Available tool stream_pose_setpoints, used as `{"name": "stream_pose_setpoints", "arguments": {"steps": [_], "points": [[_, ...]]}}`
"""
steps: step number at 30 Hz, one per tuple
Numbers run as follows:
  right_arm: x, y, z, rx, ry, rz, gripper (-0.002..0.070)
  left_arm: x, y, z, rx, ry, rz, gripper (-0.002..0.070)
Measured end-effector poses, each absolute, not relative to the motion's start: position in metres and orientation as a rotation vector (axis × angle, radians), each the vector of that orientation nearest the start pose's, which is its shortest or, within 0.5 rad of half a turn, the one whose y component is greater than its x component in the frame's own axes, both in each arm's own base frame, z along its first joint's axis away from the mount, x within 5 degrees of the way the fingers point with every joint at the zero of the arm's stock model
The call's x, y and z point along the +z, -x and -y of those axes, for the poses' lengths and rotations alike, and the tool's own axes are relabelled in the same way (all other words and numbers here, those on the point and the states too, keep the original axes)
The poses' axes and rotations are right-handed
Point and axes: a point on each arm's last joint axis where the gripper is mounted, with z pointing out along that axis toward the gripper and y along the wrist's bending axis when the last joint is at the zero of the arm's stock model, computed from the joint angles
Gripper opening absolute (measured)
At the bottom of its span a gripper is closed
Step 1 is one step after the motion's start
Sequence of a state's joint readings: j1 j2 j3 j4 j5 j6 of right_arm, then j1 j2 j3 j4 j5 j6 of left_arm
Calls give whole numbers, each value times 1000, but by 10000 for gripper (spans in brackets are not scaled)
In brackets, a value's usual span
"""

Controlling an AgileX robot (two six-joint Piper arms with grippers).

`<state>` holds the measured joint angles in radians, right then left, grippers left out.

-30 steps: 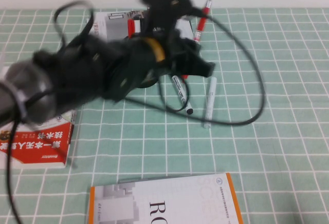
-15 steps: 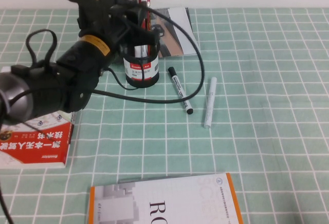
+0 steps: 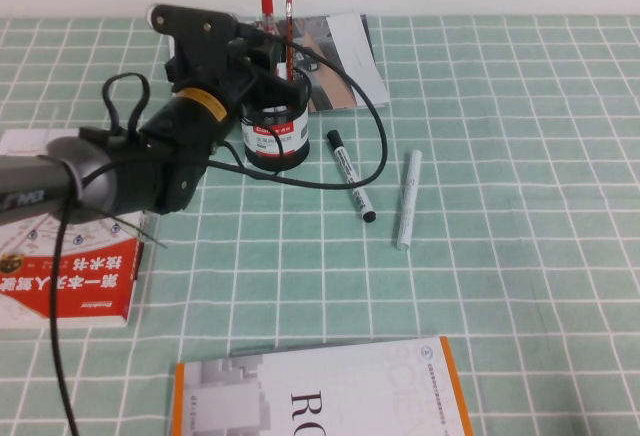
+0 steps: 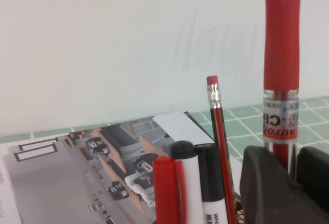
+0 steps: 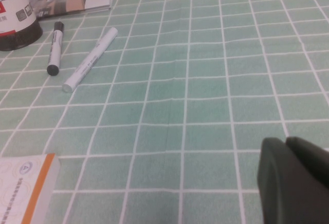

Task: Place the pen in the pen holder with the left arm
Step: Place the pen onto the pen holder

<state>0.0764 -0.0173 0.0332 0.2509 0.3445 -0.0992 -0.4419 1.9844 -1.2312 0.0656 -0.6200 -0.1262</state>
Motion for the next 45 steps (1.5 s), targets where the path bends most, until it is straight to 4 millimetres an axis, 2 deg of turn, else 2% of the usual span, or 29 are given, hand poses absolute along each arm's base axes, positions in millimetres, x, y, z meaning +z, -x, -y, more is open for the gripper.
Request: {"name": "stream_pose_setpoints", "arguments": {"steps": [6, 19, 27, 36, 39, 43, 45], "points": [[173, -52, -12, 227, 3, -1839, -20, 214, -412, 200, -441, -344, -1616, 80], [173, -52, -12, 227, 3, -1839, -20, 208, -411, 203, -435, -402, -1626, 80], [173, -52, -12, 227, 3, -1839, -20, 189, -414, 205, -430, -409, -1668, 80], [173, -52, -12, 227, 3, -1839, -20, 189, -414, 205, -425, -415, -1663, 81], [173, -52, -12, 227, 3, -1839, -20, 189, -414, 205, -415, -426, -1657, 137], [173, -52, -12, 227, 3, -1839, -20, 188, -414, 205, -408, -432, -1671, 317], [173, -52, -12, 227, 3, -1839, -20, 187, -414, 204, -402, -429, -1690, 364]]}}
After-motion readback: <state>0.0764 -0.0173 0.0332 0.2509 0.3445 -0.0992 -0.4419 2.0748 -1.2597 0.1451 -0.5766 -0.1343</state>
